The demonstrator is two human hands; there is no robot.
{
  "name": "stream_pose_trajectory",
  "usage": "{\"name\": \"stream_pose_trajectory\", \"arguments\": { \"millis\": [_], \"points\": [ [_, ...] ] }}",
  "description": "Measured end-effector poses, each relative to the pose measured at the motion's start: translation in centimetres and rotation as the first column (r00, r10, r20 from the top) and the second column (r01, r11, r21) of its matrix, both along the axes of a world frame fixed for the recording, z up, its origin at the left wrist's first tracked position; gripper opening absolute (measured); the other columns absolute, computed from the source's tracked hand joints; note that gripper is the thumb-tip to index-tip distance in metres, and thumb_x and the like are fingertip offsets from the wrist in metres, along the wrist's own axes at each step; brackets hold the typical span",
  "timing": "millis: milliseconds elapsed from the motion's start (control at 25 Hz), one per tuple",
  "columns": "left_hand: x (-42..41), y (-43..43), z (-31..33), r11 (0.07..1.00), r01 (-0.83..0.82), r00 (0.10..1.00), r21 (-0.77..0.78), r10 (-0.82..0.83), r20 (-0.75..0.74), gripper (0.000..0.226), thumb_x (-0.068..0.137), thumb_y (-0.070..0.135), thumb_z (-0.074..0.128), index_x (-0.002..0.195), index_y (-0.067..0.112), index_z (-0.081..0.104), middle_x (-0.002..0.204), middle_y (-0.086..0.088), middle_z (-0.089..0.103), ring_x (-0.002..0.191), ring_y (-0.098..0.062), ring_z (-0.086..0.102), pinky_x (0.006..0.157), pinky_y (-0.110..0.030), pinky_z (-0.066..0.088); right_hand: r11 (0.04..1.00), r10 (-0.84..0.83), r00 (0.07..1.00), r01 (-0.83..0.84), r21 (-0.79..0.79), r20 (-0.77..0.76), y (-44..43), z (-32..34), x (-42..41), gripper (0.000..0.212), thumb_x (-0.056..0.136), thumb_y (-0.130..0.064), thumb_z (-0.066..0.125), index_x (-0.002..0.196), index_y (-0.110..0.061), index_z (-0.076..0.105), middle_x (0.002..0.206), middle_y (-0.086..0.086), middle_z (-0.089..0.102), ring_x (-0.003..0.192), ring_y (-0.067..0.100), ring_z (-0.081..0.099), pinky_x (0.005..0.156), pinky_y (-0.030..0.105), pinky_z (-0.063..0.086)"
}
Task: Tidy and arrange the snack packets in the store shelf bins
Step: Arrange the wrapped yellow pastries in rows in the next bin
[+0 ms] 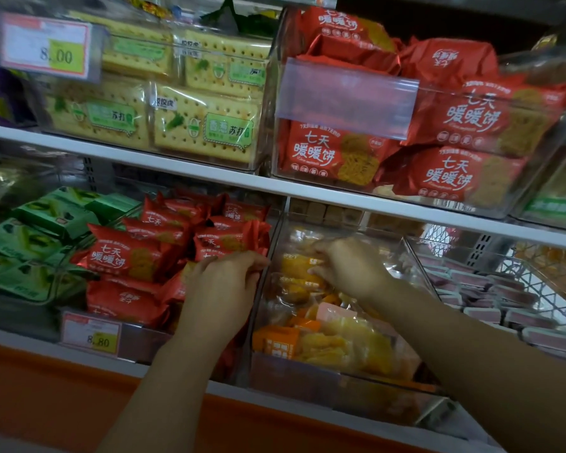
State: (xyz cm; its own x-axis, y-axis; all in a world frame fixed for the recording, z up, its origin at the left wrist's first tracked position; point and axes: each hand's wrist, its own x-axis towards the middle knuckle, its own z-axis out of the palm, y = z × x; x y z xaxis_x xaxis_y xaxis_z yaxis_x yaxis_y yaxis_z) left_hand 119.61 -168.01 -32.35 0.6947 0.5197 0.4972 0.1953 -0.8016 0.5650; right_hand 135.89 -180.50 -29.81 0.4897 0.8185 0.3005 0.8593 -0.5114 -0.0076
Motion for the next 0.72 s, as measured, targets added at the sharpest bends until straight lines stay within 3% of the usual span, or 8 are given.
{"name": "stream_pose_trajectory", "arguments": {
  "millis": [120,280,360,480,600,640,720],
  "points": [
    [-0.1,-0.1,0.2,1.000,0.014,1.000,0.007,-0.014,-0.006,0.028,0.087,0.010,0.061,0.106,0.028,0.069,0.103,0.009,0.070,0.096,-0.014,0.064,0.091,-0.041,0.047,0.995,0.063,0.998,-0.064,0.071,0.026,-0.1,0.5,0.0,0.021,0.086,-0.027,0.062,0.107,-0.028,0.064,0.105,-0.005,0.068,0.093,0.018,0.063,0.074,0.032,0.052],
    [0.0,0.0,0.1,1.000,0.009,1.000,0.011,-0.009,-0.014,0.027,0.087,0.011,0.060,0.107,0.029,0.068,0.103,0.010,0.070,0.096,-0.013,0.064,0.093,-0.039,0.045,0.996,0.060,0.997,-0.057,-0.071,0.052,0.9,-1.0,0.3,0.018,0.080,-0.009,0.059,0.087,-0.021,0.070,0.090,0.001,0.071,0.082,0.022,0.064,0.072,0.038,0.053],
    [-0.1,-0.1,0.1,1.000,0.009,1.000,0.011,-0.009,-0.018,0.028,0.087,0.011,0.060,0.107,0.029,0.068,0.104,0.011,0.069,0.098,-0.011,0.063,0.094,-0.035,0.044,0.994,0.035,0.998,-0.040,-0.098,-0.046,1.2,-1.8,1.0,0.019,0.079,-0.008,0.059,0.085,-0.021,0.071,0.092,0.001,0.071,0.082,0.018,0.065,0.076,0.037,0.054],
    [-0.3,-0.1,0.2,0.999,0.033,0.999,0.011,-0.033,-0.017,0.028,0.087,0.011,0.061,0.108,0.029,0.067,0.106,0.011,0.069,0.099,-0.010,0.062,0.094,-0.036,0.045,0.999,0.034,0.960,-0.035,0.001,-0.280,0.6,-0.8,1.5,0.015,0.088,-0.015,0.060,0.093,-0.020,0.073,0.101,-0.003,0.071,0.088,0.009,0.064,0.084,0.031,0.052],
    [-0.3,0.1,0.2,0.998,0.056,0.998,0.011,-0.055,-0.025,0.028,0.088,0.012,0.060,0.110,0.028,0.066,0.110,0.009,0.068,0.101,-0.012,0.062,0.094,-0.038,0.046,0.983,0.123,0.921,-0.063,0.171,-0.370,-1.6,1.4,-0.4,0.017,0.090,-0.024,0.059,0.101,-0.018,0.071,0.099,-0.010,0.070,0.085,0.000,0.061,0.077,0.014,0.046],
    [-0.3,0.2,0.2,0.998,0.060,0.998,0.002,-0.060,-0.026,0.028,0.088,0.012,0.060,0.111,0.027,0.066,0.110,0.009,0.067,0.102,-0.013,0.062,0.093,-0.037,0.047,0.980,0.164,0.898,-0.102,0.169,-0.408,-2.5,1.9,-1.5,0.019,0.089,-0.027,0.061,0.103,-0.020,0.071,0.100,-0.011,0.069,0.086,-0.002,0.062,0.076,0.010,0.045],
    [-0.3,0.2,0.2,0.998,0.059,0.998,-0.015,-0.059,-0.017,0.028,0.088,0.012,0.060,0.111,0.027,0.066,0.111,0.009,0.067,0.102,-0.013,0.061,0.091,-0.030,0.048,0.970,0.199,0.863,-0.240,-0.029,-0.465,-3.4,1.9,-3.2,0.031,0.086,-0.034,0.063,0.115,-0.021,0.065,0.109,-0.010,0.067,0.096,-0.003,0.061,0.083,0.011,0.046]
  ]
}}
